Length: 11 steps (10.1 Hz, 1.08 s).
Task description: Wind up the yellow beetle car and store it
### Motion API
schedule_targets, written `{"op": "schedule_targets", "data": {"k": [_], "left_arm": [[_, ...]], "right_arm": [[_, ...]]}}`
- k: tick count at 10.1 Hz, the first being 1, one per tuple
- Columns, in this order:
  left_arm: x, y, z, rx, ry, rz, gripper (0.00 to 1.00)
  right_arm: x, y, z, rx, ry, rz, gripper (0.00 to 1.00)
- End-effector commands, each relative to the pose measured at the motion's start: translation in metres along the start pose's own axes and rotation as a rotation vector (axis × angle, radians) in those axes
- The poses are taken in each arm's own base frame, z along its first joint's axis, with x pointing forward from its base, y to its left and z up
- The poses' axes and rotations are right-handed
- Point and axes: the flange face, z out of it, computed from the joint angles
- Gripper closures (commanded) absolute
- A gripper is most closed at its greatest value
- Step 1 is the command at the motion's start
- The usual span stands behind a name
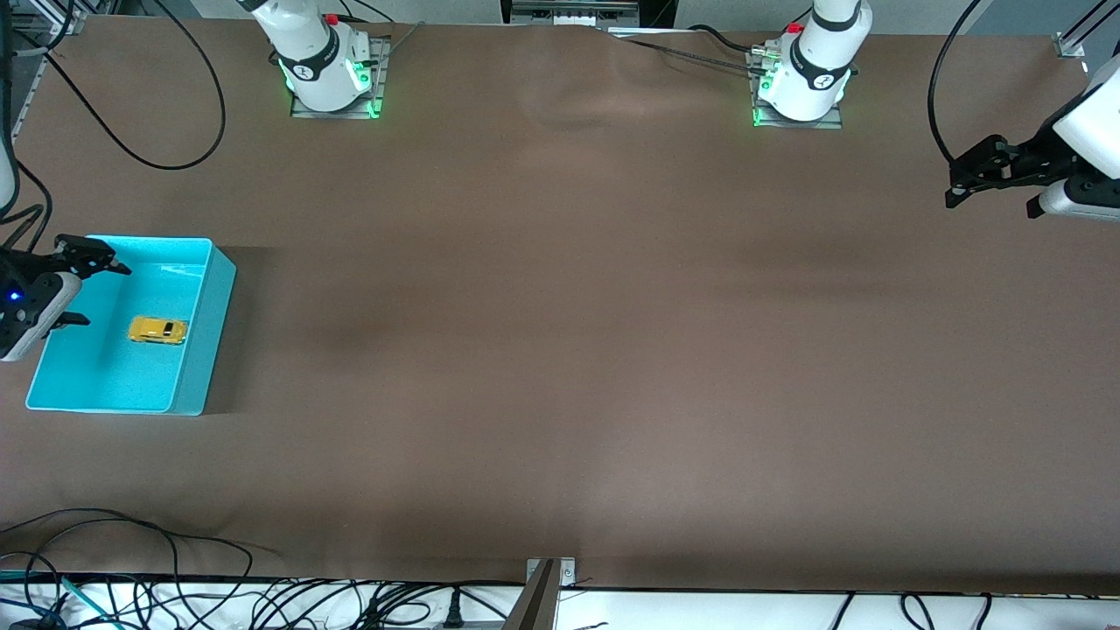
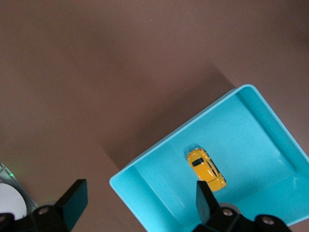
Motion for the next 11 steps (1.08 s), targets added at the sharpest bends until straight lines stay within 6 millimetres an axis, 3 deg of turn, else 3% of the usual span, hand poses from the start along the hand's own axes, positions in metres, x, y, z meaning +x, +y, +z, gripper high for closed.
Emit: {"op": "schedule_targets", "data": {"k": [1,8,11], "left_arm": [[-0.004,0.001,-0.002,0.027,0.004,-0.008,0.00],[-0.004,0.001,-0.002,0.027,0.004,-0.011,0.00],[-0.006,0.001,-0.006,0.028,0.002,-0.010,0.00]], "right_arm": [[0.018,-0.038,-0.022,0.014,0.000,0.169,0.00],[0.089,-0.133,-0.065,-0.067,0.048,0.785,0.00],[0.099,-0.169,-0.068,-0.152,0.063,0.880,0.00]]}}
